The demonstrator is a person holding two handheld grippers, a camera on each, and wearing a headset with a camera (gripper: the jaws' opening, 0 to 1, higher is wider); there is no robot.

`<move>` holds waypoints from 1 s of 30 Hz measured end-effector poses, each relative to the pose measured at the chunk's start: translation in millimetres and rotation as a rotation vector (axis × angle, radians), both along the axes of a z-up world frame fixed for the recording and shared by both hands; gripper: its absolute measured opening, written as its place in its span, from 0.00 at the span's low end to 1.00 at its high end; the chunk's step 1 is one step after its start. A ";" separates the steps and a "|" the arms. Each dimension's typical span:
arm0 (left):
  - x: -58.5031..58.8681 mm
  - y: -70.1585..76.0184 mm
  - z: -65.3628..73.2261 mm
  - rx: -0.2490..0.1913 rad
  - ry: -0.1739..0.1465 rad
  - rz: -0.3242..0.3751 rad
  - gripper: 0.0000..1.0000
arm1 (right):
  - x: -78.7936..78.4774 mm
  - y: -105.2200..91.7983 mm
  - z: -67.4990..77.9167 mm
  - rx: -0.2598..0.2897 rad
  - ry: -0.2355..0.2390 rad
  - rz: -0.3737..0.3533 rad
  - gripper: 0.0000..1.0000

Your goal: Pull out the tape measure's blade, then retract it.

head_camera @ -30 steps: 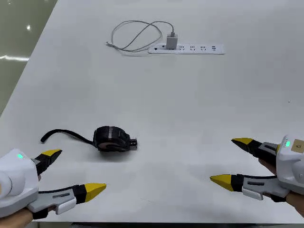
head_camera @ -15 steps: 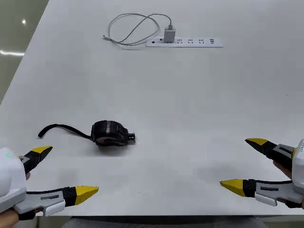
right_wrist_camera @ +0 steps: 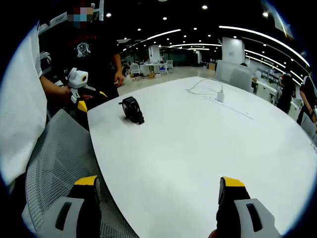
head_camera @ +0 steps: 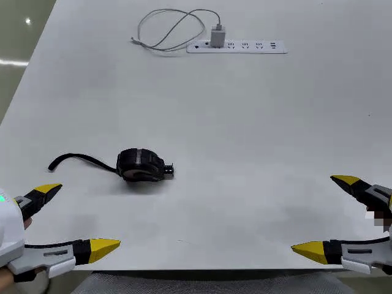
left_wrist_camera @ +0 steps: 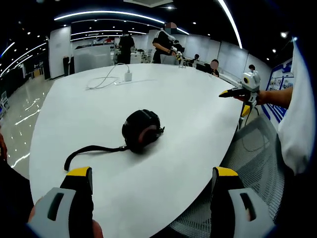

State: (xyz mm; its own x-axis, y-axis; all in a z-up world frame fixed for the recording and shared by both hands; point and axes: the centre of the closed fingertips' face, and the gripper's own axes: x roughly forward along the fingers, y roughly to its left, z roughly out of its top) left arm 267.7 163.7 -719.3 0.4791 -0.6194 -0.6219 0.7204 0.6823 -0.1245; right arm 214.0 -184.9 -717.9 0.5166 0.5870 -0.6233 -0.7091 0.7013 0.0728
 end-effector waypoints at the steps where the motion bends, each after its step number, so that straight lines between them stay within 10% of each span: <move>1: -0.1 0.1 0.0 0.000 0.001 0.000 0.99 | -1.4 -0.6 -0.9 0.000 0.009 -0.002 0.99; 30: 4.4 3.0 3.2 -0.007 -0.017 0.005 0.99 | -2.1 -1.6 -2.2 -0.004 0.021 -0.002 0.98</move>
State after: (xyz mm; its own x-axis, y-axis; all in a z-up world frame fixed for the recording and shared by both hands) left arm 272.1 166.7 -716.1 0.4927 -0.6208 -0.6097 0.7188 0.6853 -0.1169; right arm 211.9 -186.5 -720.0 0.5048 0.5833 -0.6364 -0.7057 0.7034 0.0849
